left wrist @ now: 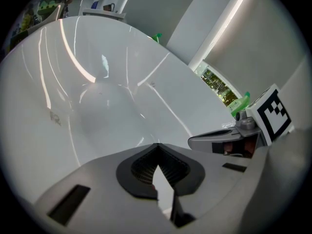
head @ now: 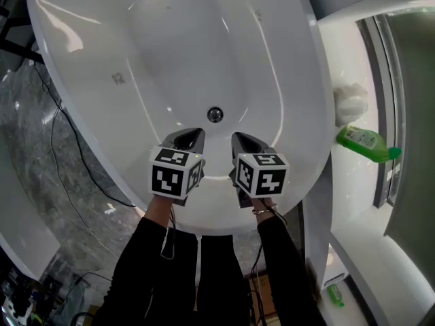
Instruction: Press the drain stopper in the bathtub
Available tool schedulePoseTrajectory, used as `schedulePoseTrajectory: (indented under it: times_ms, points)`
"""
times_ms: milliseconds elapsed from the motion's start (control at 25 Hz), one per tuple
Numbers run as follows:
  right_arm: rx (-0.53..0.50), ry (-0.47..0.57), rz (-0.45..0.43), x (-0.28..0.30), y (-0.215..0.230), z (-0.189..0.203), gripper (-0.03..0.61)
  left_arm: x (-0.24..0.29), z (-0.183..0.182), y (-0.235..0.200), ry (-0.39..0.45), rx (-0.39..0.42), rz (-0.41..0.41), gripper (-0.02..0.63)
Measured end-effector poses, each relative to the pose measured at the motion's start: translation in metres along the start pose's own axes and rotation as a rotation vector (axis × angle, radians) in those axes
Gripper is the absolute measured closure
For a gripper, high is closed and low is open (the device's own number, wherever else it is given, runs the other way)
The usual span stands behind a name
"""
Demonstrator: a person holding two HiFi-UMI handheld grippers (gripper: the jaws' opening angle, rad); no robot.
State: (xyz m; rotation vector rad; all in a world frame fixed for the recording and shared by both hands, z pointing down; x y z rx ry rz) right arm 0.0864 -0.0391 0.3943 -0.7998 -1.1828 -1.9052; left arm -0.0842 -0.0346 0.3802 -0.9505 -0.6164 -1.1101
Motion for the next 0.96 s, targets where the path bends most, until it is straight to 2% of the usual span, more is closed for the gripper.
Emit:
schedulePoseTrajectory:
  times_ms: [440,960]
  points:
    - [-0.033,0.016,-0.020,-0.011,-0.012,0.003,0.577,-0.023,-0.003,0.001,0.027,-0.012,0.010,0.606]
    - [-0.009,0.036,0.002,-0.024,-0.005,0.004,0.577,-0.019,-0.004,0.002,0.019,-0.002,0.003,0.606]
Point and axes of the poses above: the fingertips, and each gripper's own axes: x forward along the fingers, y to its right, z out of its underside, the point moved 9 cm from there along -x, backward along the fingers, and after that the axes turned 6 degrees about -z, right-handed, at the moved point
